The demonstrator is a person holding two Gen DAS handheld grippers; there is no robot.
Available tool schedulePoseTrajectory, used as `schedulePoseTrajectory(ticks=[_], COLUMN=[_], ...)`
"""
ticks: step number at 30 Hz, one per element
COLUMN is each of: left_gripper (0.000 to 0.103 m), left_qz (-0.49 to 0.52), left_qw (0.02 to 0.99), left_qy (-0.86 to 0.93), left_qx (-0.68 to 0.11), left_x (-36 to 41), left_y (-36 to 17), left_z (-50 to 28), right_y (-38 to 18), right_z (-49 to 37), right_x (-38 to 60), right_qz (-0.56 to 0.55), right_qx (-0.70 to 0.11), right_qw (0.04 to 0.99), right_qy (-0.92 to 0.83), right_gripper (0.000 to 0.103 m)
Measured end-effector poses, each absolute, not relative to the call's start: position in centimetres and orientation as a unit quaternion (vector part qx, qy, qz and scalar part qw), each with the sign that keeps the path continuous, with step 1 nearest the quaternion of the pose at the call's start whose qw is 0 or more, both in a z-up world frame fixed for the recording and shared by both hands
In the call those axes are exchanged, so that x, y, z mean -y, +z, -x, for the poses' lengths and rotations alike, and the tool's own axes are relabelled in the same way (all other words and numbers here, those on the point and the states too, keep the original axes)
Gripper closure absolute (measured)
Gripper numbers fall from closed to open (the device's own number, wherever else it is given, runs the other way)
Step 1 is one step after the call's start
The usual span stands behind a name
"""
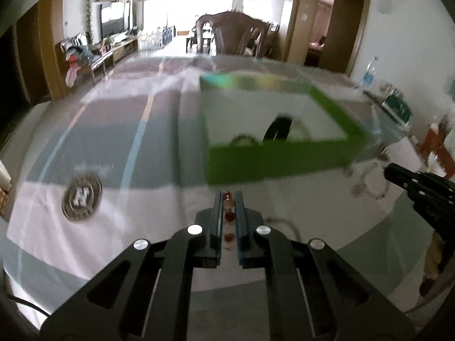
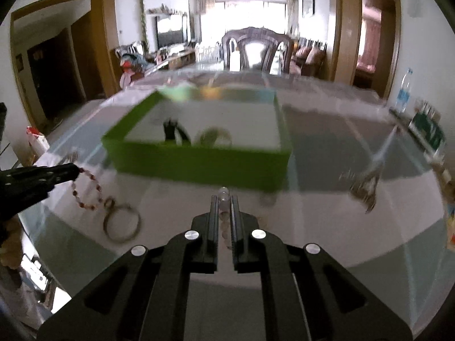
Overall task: Organize jewelry
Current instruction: 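Carry both bracelets over the green box and open both grippers to drop them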
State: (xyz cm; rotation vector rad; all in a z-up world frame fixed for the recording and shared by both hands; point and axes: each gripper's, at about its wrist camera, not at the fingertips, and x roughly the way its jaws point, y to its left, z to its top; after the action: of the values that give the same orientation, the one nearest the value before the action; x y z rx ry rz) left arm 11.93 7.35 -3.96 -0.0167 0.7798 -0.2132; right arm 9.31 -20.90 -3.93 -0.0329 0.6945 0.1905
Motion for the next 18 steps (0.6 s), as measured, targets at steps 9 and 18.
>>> schedulePoseTrajectory(ticks=[9, 18], left_gripper=[0.095, 0.095], left_qz=[-0.029, -0.033], left_qw=[0.934, 0.918], left_qy=[-0.106, -0.06], left_qx=[-0.339, -0.39], left_x=[-4.2, -2.6], left_y=[2.5, -1.0], left_z=[-15.7, -23.9], right_y=[0.7, -3.9], right_z=[-14.3, -21.6], right_x=[20.4, 18.7], right_qz=[0.022, 0.013], right_qx=[-0.291, -0.352], right_qw=[0.954, 0.933], right_qy=[0.077, 0.07], right_gripper=[0.095, 0.095])
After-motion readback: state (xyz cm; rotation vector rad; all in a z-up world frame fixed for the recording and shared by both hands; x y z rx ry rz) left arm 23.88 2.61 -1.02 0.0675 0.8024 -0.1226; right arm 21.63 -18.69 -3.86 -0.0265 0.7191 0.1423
